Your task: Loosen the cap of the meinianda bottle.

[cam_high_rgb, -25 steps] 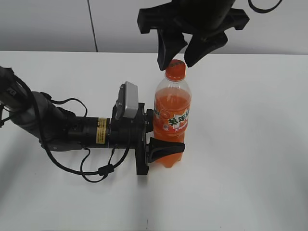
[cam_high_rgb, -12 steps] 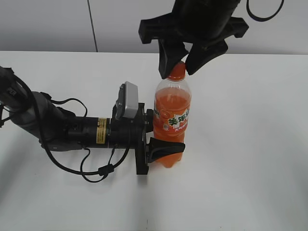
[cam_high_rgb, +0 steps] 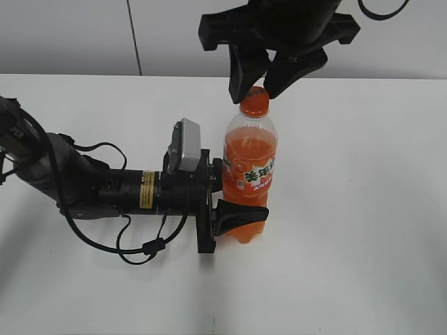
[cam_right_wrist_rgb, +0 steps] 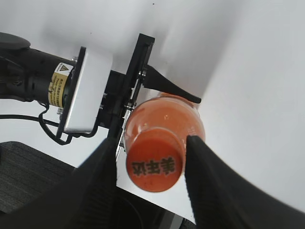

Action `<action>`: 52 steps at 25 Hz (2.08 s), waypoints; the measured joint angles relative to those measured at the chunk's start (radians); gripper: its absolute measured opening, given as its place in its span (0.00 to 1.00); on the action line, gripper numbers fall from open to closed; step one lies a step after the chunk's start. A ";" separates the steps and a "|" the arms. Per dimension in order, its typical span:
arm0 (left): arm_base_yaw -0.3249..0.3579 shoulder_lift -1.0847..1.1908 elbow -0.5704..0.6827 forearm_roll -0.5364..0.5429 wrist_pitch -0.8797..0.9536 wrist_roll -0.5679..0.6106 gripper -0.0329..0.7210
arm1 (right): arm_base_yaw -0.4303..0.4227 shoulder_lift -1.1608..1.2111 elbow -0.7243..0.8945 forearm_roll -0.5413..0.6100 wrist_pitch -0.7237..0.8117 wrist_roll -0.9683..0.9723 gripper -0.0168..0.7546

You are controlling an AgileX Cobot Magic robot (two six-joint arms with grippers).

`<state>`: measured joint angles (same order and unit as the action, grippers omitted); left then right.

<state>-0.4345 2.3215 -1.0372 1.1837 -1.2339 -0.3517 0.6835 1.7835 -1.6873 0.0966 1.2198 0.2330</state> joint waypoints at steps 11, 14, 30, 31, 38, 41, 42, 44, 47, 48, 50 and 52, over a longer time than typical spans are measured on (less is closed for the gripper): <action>0.000 0.000 0.000 0.000 0.000 0.000 0.57 | 0.000 0.000 0.026 0.009 0.000 -0.015 0.48; 0.000 0.000 0.000 0.000 0.000 0.000 0.57 | 0.000 0.000 0.026 0.009 0.001 -0.017 0.41; 0.000 0.000 0.000 0.004 -0.003 0.003 0.57 | 0.000 -0.001 0.026 0.010 0.002 -0.692 0.37; 0.000 0.000 0.000 0.004 -0.003 0.004 0.57 | 0.000 -0.001 0.026 0.008 0.002 -0.750 0.37; 0.000 0.000 0.000 0.004 -0.003 0.005 0.57 | 0.000 -0.002 0.026 0.000 0.004 -1.172 0.37; 0.000 0.000 0.000 0.007 -0.003 0.010 0.57 | 0.000 -0.004 0.026 0.005 0.008 -1.396 0.37; 0.000 0.000 0.000 0.006 -0.003 0.012 0.57 | 0.000 -0.005 0.026 0.007 0.009 -1.461 0.37; 0.000 0.000 0.000 0.007 -0.003 0.014 0.57 | 0.000 -0.005 0.025 0.016 0.011 -1.598 0.37; 0.000 0.000 0.000 0.013 -0.004 0.018 0.57 | 0.000 -0.005 0.024 0.034 0.011 -1.745 0.37; 0.000 0.000 0.000 0.013 -0.005 0.019 0.57 | 0.000 -0.005 0.024 0.037 0.013 -1.782 0.37; 0.000 0.000 0.000 0.015 -0.006 0.020 0.57 | 0.000 -0.005 0.024 0.038 0.014 -1.819 0.37; 0.000 0.000 0.000 0.015 -0.006 0.020 0.57 | 0.000 -0.005 0.024 0.039 0.014 -1.830 0.37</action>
<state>-0.4345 2.3215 -1.0372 1.1983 -1.2403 -0.3313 0.6835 1.7781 -1.6630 0.1357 1.2334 -1.5975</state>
